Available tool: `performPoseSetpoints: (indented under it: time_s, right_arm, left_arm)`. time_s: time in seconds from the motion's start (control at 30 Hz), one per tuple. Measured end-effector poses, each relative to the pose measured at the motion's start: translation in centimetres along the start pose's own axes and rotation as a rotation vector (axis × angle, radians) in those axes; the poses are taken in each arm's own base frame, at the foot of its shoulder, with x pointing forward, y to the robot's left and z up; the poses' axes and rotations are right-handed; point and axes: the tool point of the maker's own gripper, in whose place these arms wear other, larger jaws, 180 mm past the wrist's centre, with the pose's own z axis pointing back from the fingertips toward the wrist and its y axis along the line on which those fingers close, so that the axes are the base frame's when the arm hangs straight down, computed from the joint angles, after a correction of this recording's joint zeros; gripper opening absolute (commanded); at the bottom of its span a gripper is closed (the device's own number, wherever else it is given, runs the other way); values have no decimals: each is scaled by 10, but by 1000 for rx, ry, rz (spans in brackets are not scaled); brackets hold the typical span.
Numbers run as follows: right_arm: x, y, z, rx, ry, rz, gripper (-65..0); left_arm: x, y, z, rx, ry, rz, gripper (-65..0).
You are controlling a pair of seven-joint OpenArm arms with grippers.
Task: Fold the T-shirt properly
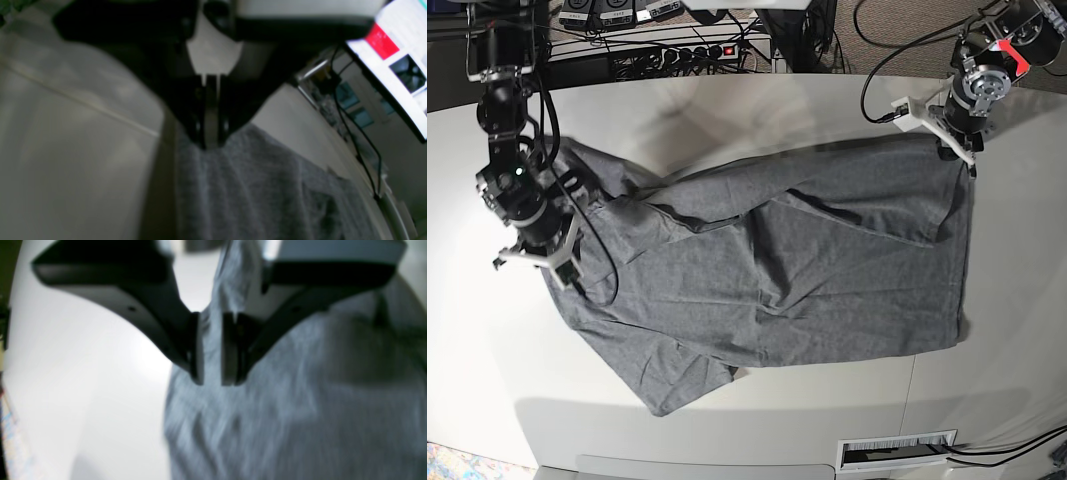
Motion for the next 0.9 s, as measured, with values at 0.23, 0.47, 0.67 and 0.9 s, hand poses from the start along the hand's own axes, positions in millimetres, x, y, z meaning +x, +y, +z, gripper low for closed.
performPoseSetpoints:
  time_s: [0.23,0.47,0.67,0.9]
  right_arm:
    - [-26,22,1,46,56,1,-650]
    - [-58,44,6,96,144,3,-650]
    - [-67,52,8,115,166,5,-650]
    - [-67,52,8,116,165,4,-650]
  left_arm:
    - [52,10,23,13,-193,56,-650]
    - [51,38,23,81,-175,62,-650]
    - [61,57,23,114,-240,65,-650]
    - [59,98,14,171,-254,114,-520]
